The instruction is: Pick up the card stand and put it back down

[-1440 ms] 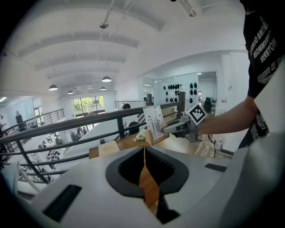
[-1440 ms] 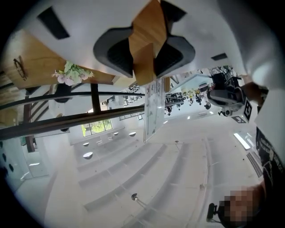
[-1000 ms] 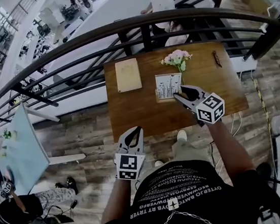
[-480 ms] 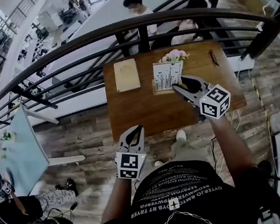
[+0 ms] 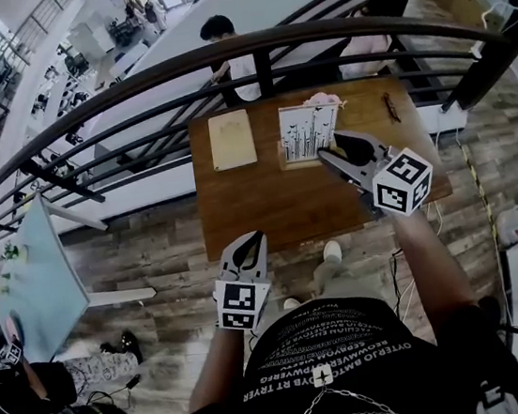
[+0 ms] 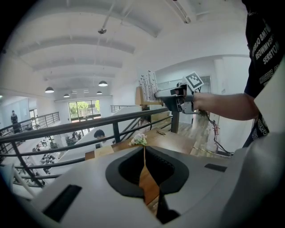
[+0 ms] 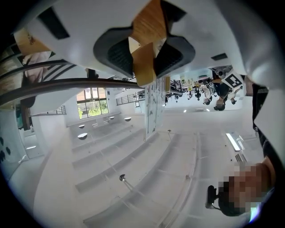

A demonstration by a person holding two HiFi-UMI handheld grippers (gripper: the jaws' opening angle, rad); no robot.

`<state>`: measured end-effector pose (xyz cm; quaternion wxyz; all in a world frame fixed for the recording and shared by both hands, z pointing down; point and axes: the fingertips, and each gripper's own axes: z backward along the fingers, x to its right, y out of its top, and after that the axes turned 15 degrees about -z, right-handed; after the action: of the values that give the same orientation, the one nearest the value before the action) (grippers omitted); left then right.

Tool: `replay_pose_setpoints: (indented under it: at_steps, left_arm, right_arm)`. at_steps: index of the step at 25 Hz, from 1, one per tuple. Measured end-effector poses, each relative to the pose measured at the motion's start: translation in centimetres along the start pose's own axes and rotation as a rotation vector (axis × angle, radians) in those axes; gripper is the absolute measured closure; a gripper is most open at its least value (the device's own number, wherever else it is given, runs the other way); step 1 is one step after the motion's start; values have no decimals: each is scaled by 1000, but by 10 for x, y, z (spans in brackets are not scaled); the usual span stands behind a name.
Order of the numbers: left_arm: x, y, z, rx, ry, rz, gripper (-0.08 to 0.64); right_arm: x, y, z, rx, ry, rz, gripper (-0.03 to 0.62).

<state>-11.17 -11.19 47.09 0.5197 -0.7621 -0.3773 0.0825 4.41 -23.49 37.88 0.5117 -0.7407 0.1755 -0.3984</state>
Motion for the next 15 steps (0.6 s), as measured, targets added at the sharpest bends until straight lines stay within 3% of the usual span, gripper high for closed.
replay_pose_setpoints:
  at_steps: [15]
  left_arm:
    - [-6,7,-37,-10,-8,28,526]
  right_arm:
    - [18,25,-3,11,20,23,430]
